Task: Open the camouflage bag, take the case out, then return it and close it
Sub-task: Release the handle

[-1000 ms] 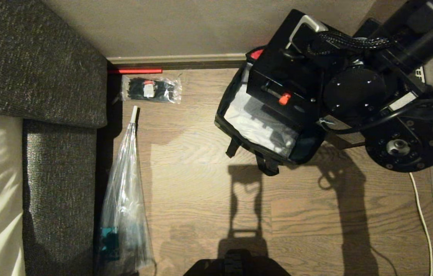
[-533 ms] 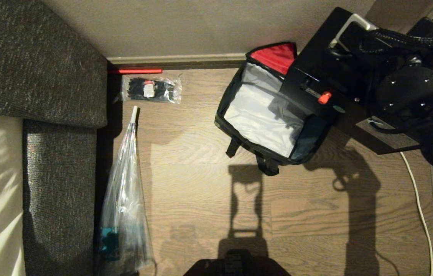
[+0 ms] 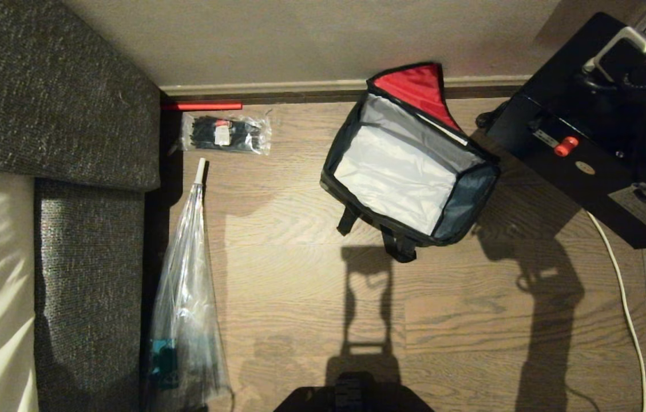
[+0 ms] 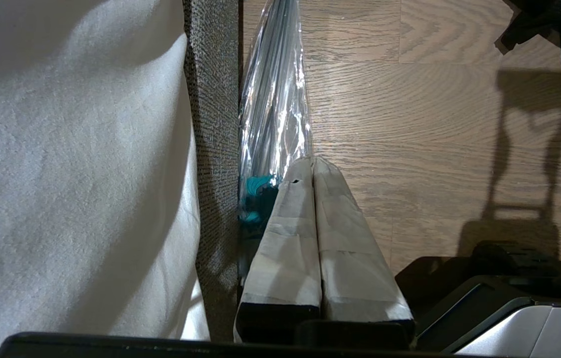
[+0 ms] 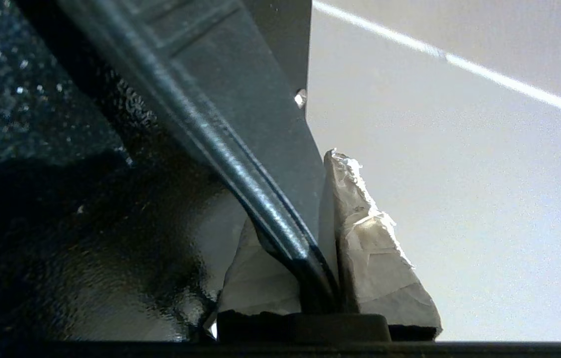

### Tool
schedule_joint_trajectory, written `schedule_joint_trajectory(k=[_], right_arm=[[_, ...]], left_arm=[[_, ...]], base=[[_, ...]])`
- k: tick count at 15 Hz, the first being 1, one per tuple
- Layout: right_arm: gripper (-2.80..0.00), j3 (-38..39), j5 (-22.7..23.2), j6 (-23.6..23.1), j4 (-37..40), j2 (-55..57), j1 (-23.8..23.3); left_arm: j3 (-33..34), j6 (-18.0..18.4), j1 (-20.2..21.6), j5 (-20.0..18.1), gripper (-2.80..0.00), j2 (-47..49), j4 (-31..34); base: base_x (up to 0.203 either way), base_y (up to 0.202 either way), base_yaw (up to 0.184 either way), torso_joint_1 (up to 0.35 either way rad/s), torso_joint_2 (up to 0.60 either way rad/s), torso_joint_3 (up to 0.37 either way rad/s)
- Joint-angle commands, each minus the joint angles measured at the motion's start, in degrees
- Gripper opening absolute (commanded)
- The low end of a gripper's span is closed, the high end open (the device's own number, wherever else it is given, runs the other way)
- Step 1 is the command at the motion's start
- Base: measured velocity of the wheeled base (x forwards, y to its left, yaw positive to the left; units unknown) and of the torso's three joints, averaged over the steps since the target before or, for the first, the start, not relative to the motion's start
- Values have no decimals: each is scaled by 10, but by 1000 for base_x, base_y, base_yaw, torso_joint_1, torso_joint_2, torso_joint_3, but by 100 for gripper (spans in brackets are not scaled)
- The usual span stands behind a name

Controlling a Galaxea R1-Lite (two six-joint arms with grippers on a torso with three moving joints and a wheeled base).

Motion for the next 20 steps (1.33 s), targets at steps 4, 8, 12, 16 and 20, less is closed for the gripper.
schedule_joint_trajectory(k=[4,8,12,16,20], right_arm=[[-280,15,-2,24,-2,13,-74],[-280,5,1,63,-2,72,-107],[-280,-59,6,76,-7,151,-131],[-280,-118,10,90,-4,225,-133],[-280,-152,10,93,13,254,-103]], left_arm=[[0,0,0,0,-280,0,0],[0,1,0,0,-280,0,0],[0,0,0,0,-280,0,0],[0,0,0,0,-280,0,0],[0,0,0,0,-280,0,0]], base=[[0,0,0,0,0,0],[0,0,0,0,0,0],[0,0,0,0,0,0],[0,0,0,0,0,0],[0,0,0,0,0,0]])
